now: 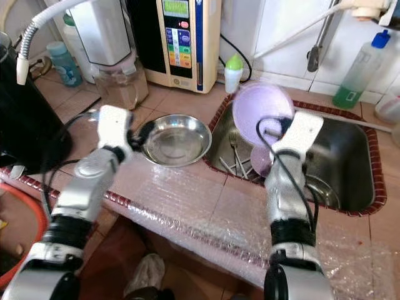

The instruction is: Kitchen organization

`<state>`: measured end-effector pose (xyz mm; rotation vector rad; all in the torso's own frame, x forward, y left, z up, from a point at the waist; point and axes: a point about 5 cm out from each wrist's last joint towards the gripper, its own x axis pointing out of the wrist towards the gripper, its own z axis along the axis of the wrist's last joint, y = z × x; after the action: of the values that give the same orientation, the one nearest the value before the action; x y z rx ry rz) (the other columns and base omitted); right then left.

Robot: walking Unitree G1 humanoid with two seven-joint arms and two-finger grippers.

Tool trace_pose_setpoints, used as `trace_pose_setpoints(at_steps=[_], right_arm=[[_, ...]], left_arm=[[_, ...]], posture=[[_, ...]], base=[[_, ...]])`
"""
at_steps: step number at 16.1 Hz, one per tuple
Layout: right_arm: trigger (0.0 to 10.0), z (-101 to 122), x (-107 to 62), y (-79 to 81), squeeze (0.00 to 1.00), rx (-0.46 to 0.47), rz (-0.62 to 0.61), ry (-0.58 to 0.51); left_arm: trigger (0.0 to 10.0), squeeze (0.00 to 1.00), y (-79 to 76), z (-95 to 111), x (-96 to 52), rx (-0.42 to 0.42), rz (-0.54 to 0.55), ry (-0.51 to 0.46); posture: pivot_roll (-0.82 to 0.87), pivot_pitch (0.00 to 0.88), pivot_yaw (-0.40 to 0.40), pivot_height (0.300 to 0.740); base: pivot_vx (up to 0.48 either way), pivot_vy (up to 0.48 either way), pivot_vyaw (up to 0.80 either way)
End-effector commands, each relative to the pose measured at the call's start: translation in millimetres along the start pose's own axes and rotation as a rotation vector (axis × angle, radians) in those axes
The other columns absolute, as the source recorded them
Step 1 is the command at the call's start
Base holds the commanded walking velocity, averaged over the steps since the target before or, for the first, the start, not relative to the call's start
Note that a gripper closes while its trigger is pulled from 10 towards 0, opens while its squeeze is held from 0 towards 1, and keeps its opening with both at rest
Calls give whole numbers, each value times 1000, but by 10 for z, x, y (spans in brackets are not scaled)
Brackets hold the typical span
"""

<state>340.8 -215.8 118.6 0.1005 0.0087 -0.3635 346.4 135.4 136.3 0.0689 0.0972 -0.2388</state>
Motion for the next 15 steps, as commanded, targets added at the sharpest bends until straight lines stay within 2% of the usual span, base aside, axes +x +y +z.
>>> trace_pose_setpoints(at_steps=[1, 2, 3, 4, 8, 10, 15], right_arm=[[0, -179, -42, -20, 0, 3, -21, 85], [0, -218, -57, -19, 0, 1, -18, 100], [2235, -297, -93, -17, 0, -8, -19, 130], [10000, -413, -144, -19, 1000, -6, -31, 178], [10000, -488, -191, -14, 1000, 14, -39, 206], [10000, -526, -234, -3, 1000, 26, -30, 214], [10000, -547, -265, 9, 1000, 43, -23, 216]], left_arm=[[10000, 1000, 88, -111, -28, -5, 44, 56], [10000, 1000, 94, -130, -28, -2, 48, 68], [10000, 1000, 104, -159, -26, -18, 57, 86], [10000, 1000, 98, -167, -12, -41, 58, 95], [10000, 1000, 102, -156, 33, -90, 58, 115], [10000, 1000, 89, -165, 60, -157, 49, 140], [10000, 1000, 147, -11, 104, -125, 91, 78]], posture=[[-97, 0, 51, 740], [-93, 0, 51, 740], [-93, 0, 54, 740], [-95, 0, 59, 740], [-102, 0, 67, 740], [-108, 0, 76, 740], [-112, 0, 86, 740]], base=[[0, 0, 0], [0, 0, 0], [0, 0, 0], [0, 0, 0], [0, 0, 0], [0, 0, 0], [0, 0, 0]])
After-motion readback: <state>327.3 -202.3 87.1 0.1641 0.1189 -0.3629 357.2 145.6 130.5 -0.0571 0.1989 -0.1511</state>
